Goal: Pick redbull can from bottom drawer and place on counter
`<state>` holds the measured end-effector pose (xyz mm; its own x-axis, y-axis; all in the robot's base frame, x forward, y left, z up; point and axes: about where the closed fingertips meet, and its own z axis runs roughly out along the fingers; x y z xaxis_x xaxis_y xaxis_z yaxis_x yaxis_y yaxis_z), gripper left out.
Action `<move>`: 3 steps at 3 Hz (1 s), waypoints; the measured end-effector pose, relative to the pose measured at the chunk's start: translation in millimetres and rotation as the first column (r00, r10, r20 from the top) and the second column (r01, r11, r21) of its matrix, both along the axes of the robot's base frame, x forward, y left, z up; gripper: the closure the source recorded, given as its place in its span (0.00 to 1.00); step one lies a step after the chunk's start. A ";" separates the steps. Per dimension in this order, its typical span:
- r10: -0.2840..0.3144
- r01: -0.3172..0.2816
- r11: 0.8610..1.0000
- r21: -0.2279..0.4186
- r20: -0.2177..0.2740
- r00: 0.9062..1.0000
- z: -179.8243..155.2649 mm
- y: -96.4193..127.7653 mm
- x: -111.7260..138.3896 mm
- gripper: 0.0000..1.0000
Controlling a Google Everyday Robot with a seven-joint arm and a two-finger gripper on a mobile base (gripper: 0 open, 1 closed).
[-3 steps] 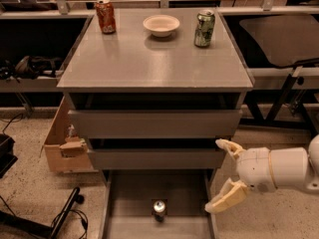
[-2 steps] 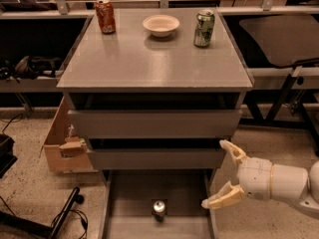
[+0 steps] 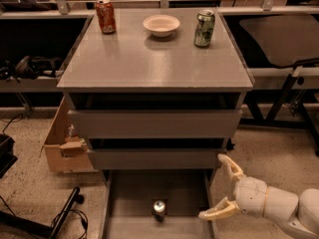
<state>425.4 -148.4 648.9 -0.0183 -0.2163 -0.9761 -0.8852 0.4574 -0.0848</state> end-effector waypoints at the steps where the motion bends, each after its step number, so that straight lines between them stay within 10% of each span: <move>1: 0.001 -0.002 0.999 -0.035 -0.017 1.000 -21.5 13.9 2.6 0.00; 3: 0.004 -0.008 0.993 -0.121 -0.034 0.999 -165.9 42.2 42.9 0.00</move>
Offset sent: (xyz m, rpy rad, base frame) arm 0.0461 0.0546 -0.2068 -0.1273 0.0544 0.0012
